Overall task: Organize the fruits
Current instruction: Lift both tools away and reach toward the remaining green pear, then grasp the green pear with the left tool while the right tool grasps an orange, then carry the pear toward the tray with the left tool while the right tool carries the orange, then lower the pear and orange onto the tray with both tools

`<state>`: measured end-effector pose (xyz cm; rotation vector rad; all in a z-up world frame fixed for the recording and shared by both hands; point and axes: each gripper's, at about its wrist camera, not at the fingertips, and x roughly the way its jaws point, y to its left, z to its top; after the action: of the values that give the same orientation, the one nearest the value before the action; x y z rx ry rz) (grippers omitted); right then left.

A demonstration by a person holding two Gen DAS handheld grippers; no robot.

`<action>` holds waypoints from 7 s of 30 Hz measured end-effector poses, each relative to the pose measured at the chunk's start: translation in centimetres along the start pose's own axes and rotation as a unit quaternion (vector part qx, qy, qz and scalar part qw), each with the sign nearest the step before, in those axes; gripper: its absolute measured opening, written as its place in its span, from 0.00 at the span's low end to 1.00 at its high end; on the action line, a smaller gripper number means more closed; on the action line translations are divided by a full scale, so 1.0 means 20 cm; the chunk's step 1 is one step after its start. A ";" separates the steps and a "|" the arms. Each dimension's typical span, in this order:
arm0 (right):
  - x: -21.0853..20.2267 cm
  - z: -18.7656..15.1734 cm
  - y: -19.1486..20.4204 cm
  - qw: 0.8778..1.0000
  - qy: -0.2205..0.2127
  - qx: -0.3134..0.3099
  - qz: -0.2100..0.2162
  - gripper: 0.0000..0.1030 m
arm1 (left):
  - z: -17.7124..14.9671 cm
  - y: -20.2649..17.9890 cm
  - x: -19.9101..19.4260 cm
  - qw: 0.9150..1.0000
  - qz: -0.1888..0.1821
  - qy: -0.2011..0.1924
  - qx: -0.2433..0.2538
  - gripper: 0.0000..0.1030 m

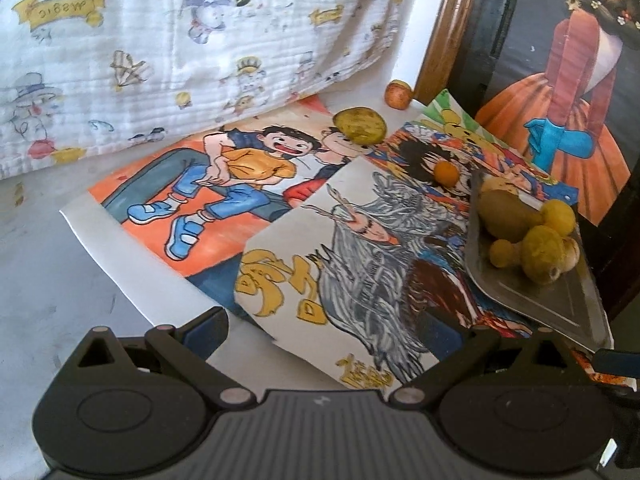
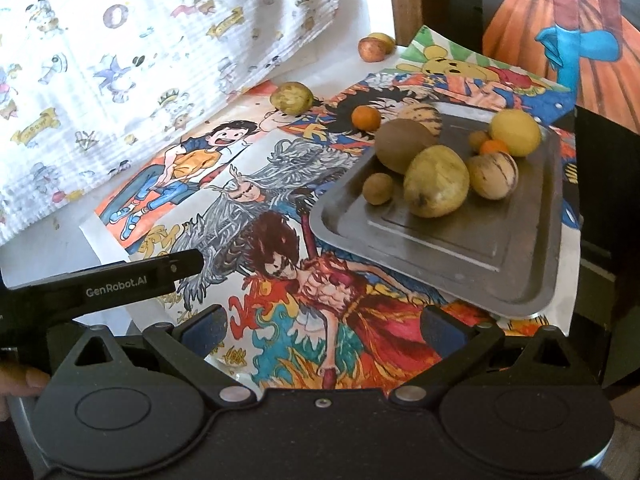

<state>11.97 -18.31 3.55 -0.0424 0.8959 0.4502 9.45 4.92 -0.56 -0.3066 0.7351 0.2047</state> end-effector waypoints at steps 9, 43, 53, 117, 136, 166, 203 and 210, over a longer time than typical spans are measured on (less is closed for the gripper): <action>0.06 0.10 -0.04 0.999 -0.038 -0.023 0.013 0.99 | 0.13 0.06 0.11 1.000 0.025 -0.002 -0.002 0.99; 0.81 0.86 -0.22 0.960 -0.048 -0.272 0.049 0.89 | 0.85 -0.24 0.98 0.983 -0.036 -0.080 0.162 0.99; 0.92 0.93 -0.27 0.966 -0.007 -0.248 0.067 0.73 | 0.87 -0.30 1.12 0.982 -0.037 -0.060 0.175 0.99; 0.91 0.93 -0.31 0.967 -0.061 -0.247 0.035 0.38 | 0.76 -0.23 0.92 0.988 -0.102 -0.039 0.105 0.68; 0.60 0.82 -0.33 0.970 -0.110 -0.215 0.031 0.38 | 0.61 -0.33 0.57 0.984 -0.134 -0.074 0.086 0.68; 0.20 0.53 -0.45 0.972 -0.140 -0.188 0.004 0.38 | 0.33 -0.51 0.30 0.979 -0.175 -0.072 0.078 0.68; -0.01 0.13 -0.68 0.985 -0.130 -0.110 -0.018 0.38 | 0.08 -0.67 0.20 0.974 -0.187 -0.032 0.120 0.68; 0.00 0.09 -0.68 0.987 -0.123 -0.105 -0.012 0.38 | 0.07 -0.66 0.21 0.976 -0.184 -0.022 0.116 0.68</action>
<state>18.68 -30.16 2.65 -0.1856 0.6027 0.5141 17.31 -6.64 0.20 -0.2096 0.6384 -0.2249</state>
